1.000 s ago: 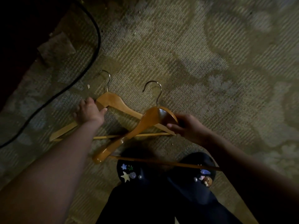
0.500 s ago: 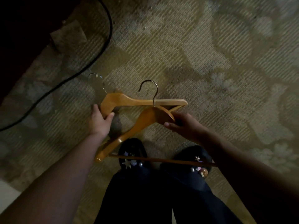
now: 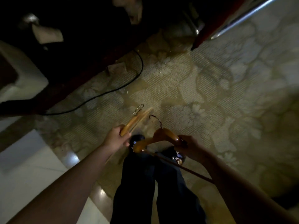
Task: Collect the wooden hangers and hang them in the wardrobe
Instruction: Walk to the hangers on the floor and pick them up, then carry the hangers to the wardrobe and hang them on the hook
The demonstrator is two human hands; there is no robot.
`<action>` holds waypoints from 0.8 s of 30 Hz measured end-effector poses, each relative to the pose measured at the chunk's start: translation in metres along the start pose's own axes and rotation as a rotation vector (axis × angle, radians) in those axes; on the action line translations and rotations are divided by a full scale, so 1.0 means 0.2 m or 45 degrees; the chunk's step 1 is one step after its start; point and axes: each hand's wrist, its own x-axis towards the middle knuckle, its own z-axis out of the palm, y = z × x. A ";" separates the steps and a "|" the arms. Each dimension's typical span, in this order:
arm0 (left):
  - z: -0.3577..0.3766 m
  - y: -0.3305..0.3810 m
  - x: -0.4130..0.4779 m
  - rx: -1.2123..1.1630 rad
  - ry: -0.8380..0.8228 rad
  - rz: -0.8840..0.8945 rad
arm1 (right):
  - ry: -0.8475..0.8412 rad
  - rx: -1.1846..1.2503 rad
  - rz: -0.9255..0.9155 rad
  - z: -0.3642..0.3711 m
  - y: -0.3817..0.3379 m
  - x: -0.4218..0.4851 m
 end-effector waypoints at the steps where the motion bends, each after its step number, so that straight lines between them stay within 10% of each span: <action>1: -0.03 0.05 -0.11 -0.063 0.013 -0.002 | -0.032 -0.005 0.031 -0.06 -0.06 -0.09; 14: -0.53 0.45 -1.34 -0.038 0.122 0.210 | -0.135 -0.127 0.103 -0.46 -0.86 -1.20; 24: -0.37 0.18 -1.92 -0.524 0.397 -0.191 | -0.300 -0.417 0.000 -0.51 -0.97 -1.41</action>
